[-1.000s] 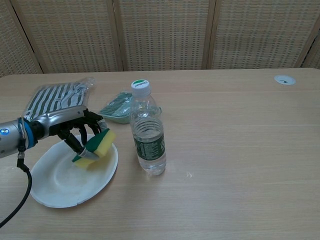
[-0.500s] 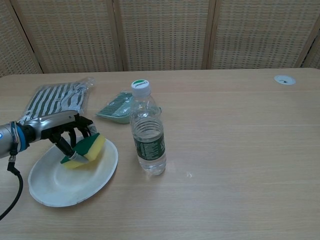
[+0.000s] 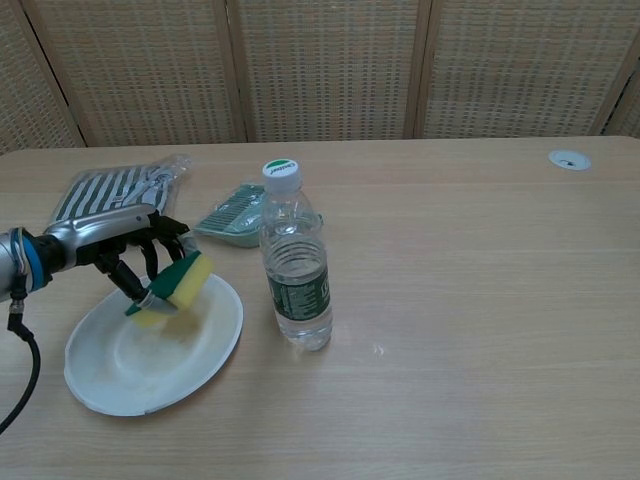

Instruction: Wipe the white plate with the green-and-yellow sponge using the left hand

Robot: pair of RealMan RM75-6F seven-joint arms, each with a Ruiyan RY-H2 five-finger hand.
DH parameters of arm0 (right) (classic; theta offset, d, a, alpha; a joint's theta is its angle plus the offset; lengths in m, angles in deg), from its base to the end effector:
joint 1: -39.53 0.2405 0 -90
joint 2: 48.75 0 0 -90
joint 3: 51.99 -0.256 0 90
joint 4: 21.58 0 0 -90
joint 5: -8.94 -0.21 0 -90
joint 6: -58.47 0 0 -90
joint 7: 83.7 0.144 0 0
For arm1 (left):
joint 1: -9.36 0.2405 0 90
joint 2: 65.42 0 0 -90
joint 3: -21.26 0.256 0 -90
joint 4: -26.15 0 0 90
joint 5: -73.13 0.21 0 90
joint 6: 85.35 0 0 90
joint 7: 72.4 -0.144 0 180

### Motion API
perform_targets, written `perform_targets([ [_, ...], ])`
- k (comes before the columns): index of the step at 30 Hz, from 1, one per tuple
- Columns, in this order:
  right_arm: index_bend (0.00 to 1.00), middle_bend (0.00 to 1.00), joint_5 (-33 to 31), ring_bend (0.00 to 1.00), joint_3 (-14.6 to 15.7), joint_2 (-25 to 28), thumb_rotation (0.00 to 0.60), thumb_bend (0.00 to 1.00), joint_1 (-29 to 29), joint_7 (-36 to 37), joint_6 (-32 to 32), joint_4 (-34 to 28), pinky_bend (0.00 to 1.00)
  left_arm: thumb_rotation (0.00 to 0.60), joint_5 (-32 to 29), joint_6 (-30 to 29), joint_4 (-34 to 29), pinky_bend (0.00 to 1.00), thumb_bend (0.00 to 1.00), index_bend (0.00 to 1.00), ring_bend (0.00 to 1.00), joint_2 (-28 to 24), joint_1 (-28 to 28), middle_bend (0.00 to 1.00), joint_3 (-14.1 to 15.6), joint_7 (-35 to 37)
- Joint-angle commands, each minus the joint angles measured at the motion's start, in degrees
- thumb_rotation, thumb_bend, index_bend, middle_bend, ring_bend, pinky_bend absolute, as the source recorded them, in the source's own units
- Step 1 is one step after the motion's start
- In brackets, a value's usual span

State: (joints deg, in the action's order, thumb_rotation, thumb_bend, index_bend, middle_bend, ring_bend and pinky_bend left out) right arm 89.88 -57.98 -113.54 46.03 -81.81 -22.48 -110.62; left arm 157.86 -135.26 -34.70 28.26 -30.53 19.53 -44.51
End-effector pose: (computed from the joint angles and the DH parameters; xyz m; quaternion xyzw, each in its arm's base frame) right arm -0.3268 -0.2022 0.1650 0.5732 -0.4016 0.3785 0.6057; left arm -0.2277 0.3435 -0.0415 -0.7085 -0.5119 -0.3828 0.2991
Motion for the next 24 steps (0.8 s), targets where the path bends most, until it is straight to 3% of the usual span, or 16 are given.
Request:
perform_targets([
  [1, 0.0, 0.0, 0.0, 0.0, 0.0, 0.0, 0.6, 0.0, 0.0, -0.1, 0.0, -0.1, 0.0, 0.6, 3.0, -2.3, -4.6, 0.39, 0.16, 0.5, 0.33, -4.0, 0.1, 0.4, 1.6, -7.0],
  [8, 0.0, 0.0, 0.2, 0.0, 0.1, 0.1, 0.6, 0.0, 0.0, -0.1, -0.1, -0.1, 0.0, 0.6, 5.7, -4.1, -5.4, 0.39, 0.16, 0.56, 0.33, -4.1, 0.5, 0.4, 3.9, -18.0],
  [14, 0.0, 0.0, 0.2, 0.0, 0.1, 0.0, 0.6, 0.0, 0.0, -0.2, 0.0, -0.2, 0.0, 0.6, 8.3, -5.1, -2.3, 0.4, 0.16, 0.56, 0.33, -2.5, 0.6, 0.4, 5.6, -27.9],
  [24, 0.0, 0.0, 0.0, 0.0, 0.1, -0.1, 0.6, 0.0, 0.1, -0.2, 0.1, 0.0, 0.0, 0.6, 8.8, -3.8, 4.3, 0.4, 0.16, 0.56, 0.33, 2.7, 0.7, 0.4, 6.9, -32.2],
])
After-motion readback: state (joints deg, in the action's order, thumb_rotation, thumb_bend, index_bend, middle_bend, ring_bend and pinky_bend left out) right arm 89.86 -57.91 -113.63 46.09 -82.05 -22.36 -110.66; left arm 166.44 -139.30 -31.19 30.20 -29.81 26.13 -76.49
